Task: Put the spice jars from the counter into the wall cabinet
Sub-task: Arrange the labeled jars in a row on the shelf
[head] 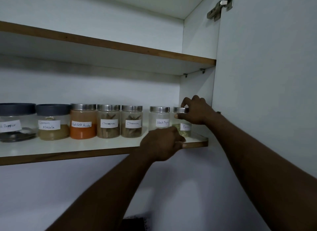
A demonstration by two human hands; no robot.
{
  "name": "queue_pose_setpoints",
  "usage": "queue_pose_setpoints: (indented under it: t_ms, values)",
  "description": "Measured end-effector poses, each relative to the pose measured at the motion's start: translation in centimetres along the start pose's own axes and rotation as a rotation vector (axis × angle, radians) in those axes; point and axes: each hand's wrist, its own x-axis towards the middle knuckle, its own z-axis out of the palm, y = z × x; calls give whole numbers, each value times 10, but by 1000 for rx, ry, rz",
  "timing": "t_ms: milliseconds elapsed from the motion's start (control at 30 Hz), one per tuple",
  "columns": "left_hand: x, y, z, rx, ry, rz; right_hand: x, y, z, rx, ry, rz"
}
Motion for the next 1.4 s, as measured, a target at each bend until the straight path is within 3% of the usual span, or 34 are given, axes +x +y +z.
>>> queue_pose_setpoints:
  t_ms: [200, 633, 867, 1033, 1400]
  values:
    - [18, -5, 14, 35, 2, -65, -2, 6, 10, 15, 69, -83]
    - [20, -8, 11, 7, -2, -94, 1, 7, 13, 33, 194, -30]
    - [23, -12, -2, -9, -147, -38, -4, 7, 5, 154, 174, -62]
    - [30, -18, -7, 23, -260, 22, -5, 8, 8, 18, 165, -154]
    - [18, -20, 0, 105, -94, 74, 47, 4, 31, -109, 77, -34]
